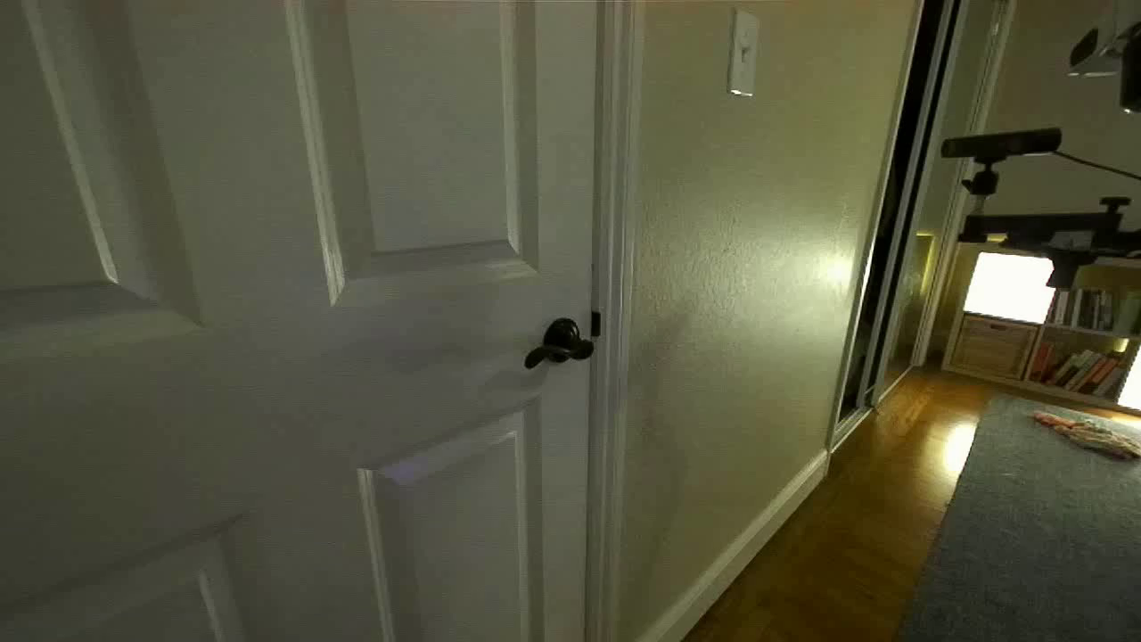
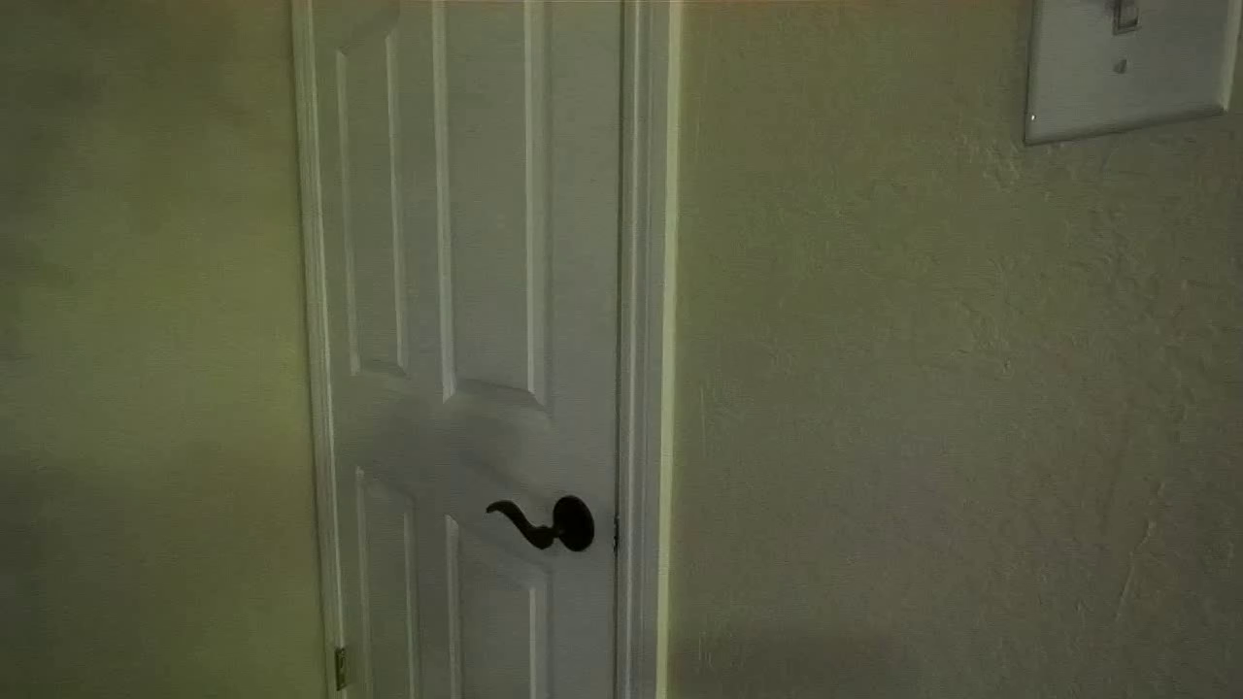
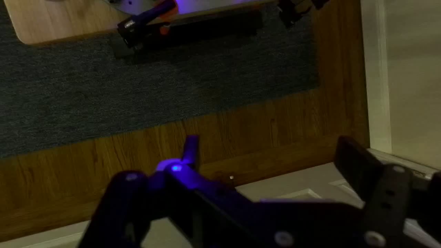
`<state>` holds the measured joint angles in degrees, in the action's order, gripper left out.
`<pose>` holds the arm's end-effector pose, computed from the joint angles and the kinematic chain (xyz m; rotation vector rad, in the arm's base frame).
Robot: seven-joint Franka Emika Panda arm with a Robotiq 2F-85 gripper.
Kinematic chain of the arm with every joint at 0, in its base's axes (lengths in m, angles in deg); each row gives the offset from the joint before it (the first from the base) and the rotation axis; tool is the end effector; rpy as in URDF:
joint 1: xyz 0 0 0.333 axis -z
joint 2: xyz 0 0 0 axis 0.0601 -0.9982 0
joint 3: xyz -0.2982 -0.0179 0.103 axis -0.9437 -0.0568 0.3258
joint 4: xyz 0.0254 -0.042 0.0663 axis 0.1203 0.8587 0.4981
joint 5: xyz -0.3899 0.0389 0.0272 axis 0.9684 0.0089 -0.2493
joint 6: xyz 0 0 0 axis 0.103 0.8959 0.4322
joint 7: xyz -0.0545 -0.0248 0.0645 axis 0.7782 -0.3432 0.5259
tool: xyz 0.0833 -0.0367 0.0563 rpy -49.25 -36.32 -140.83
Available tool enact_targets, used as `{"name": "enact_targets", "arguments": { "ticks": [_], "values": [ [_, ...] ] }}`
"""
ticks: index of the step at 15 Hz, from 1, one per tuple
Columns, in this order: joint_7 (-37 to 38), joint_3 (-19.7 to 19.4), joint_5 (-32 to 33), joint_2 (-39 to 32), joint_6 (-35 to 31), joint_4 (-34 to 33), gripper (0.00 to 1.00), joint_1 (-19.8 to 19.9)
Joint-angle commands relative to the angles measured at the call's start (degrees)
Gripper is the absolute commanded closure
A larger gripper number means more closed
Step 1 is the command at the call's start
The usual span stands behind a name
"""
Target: Open the door
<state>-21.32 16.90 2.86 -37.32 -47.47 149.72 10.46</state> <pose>0.3238 -0.1303 0.4546 -2.8990 0.3312 0.2553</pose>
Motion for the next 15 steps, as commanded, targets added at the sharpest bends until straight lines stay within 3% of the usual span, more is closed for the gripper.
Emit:
{"name": "enact_targets", "arguments": {
  "ticks": [1,7,15],
  "values": [
    [-0.6,1.11,-0.56,-0.22,0.1,-0.08,0.0,1.3],
    [0.92,1.82,-0.67,-1.34,-0.7,-0.27,0.0,1.25],
    [10.19,6.72,-8.26,-16.34,-13.57,-5.03,0.0,-0.14]
  ]
}}
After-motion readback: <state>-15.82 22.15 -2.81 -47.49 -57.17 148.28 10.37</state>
